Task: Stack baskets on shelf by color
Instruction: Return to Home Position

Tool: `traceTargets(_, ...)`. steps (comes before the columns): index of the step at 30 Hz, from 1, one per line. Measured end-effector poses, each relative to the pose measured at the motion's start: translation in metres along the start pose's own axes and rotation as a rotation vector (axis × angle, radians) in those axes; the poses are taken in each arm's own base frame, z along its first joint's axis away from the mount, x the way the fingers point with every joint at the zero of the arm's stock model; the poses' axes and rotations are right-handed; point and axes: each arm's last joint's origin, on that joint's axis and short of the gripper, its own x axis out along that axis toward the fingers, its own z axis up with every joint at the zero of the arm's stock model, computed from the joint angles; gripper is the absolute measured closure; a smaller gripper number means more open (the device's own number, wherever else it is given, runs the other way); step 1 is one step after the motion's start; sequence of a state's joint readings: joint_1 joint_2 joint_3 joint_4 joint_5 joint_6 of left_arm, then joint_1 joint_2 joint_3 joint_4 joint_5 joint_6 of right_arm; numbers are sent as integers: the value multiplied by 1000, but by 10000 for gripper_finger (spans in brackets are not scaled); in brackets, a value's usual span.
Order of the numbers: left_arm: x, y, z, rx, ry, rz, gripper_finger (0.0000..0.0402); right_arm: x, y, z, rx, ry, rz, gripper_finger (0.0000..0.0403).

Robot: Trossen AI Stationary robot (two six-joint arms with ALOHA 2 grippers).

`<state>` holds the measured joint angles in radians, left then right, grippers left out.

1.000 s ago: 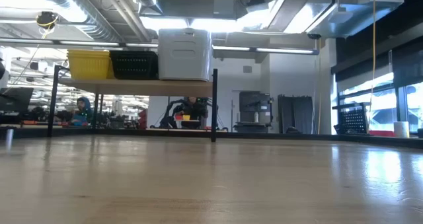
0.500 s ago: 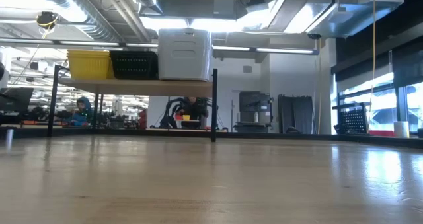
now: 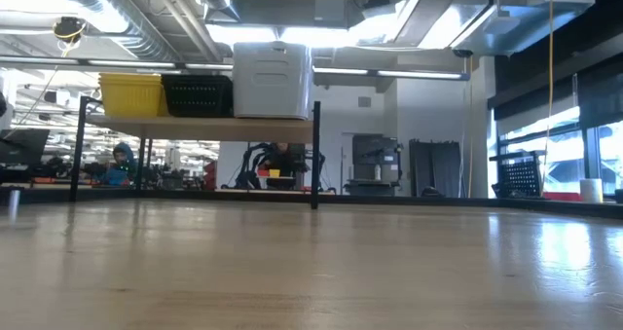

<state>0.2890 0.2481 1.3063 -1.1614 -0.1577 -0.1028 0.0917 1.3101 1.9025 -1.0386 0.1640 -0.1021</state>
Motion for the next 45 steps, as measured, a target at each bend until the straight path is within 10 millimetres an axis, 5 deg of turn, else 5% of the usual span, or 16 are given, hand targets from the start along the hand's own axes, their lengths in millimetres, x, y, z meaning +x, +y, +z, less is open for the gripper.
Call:
traceTargets(11, -25, 8, -43, -49, -187, -43, 401, -40, -1, -58, 133, -222, -13, 403)
traceTargets(28, -28, 7, -38, -30, -225, -71, 401, -76, 4, -166, 181, -511, -30, 403)
traceTargets(41, 1, 3, -43, -28, -215, -66, 402, -102, 7, -244, 212, -706, -75, 403)
traceTargets(45, 16, 1, -47, -26, -215, -66, 402, -98, 7, -250, 164, -646, -125, 403)
